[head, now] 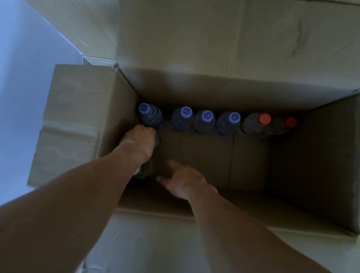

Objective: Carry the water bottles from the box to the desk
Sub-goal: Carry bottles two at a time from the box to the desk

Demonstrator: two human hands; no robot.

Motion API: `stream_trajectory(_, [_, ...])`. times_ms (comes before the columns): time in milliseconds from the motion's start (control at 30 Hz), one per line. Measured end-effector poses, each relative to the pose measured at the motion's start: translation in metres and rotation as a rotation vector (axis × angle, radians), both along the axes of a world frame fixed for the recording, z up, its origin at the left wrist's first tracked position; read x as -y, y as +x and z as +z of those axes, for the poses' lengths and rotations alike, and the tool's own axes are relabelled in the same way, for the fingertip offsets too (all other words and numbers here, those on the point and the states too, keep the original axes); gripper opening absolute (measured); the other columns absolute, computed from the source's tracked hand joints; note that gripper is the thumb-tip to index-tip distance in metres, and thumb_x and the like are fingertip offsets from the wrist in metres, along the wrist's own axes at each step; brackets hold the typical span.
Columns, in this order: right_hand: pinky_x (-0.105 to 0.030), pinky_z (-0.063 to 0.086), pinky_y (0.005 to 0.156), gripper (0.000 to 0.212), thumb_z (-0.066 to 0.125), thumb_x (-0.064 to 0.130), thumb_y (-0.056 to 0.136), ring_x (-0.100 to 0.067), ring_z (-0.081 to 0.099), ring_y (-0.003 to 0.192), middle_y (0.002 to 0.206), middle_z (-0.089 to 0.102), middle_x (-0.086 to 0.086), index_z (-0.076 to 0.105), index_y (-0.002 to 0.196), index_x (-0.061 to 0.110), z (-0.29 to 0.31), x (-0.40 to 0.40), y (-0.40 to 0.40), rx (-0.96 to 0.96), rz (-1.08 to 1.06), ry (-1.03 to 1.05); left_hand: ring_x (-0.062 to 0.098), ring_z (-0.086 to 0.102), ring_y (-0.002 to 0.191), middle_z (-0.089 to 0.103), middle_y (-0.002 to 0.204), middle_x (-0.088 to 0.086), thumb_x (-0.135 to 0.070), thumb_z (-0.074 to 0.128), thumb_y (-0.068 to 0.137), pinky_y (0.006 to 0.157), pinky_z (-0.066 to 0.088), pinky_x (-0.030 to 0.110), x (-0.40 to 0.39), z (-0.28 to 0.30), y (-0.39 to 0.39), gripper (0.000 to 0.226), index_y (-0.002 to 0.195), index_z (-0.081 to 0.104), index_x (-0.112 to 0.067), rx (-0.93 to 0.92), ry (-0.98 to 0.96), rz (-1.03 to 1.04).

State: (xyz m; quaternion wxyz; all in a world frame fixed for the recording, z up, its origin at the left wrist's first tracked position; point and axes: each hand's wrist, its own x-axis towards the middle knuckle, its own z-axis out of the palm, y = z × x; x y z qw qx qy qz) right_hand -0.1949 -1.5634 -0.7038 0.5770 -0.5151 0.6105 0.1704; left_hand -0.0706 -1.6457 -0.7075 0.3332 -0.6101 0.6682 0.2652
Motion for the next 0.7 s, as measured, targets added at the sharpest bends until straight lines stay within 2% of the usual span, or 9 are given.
stream_trajectory(67, [-0.038, 0.04, 0.109, 0.061, 0.055, 0.048, 0.096, -0.03, 0.047, 0.135, 0.15, 0.048, -0.007, 0.031, 0.151, 0.037, -0.005, -0.004, 0.012, 0.07, 0.003, 0.006, 0.034, 0.052, 0.131, 0.052, 0.144, 0.016, -0.008, 0.051, 0.102, 0.106, 0.045, 0.043, 0.004, -0.004, 0.001, 0.041, 0.142, 0.053, -0.013, -0.001, -0.005, -0.001])
stream_trajectory(200, [-0.038, 0.039, 0.11, 0.071, 0.057, 0.047, 0.095, -0.031, 0.046, 0.136, 0.152, 0.045, -0.007, 0.02, 0.155, 0.041, -0.013, -0.009, 0.029, 0.139, 0.007, 0.044, 0.034, 0.052, 0.131, 0.053, 0.144, 0.016, -0.008, 0.049, 0.103, 0.107, 0.046, 0.043, 0.006, -0.006, 0.002, 0.04, 0.143, 0.053, -0.012, -0.009, -0.011, -0.006])
stream_trajectory(700, [-0.04, 0.039, 0.11, 0.07, 0.056, 0.049, 0.096, -0.031, 0.044, 0.138, 0.153, 0.043, -0.007, 0.017, 0.154, 0.046, -0.012, -0.011, 0.015, 0.045, 0.052, 0.034, 0.035, 0.055, 0.127, 0.055, 0.139, 0.016, -0.006, 0.052, 0.1, 0.104, 0.049, 0.044, 0.005, -0.001, 0.006, 0.039, 0.139, 0.055, -0.013, -0.016, -0.056, -0.022])
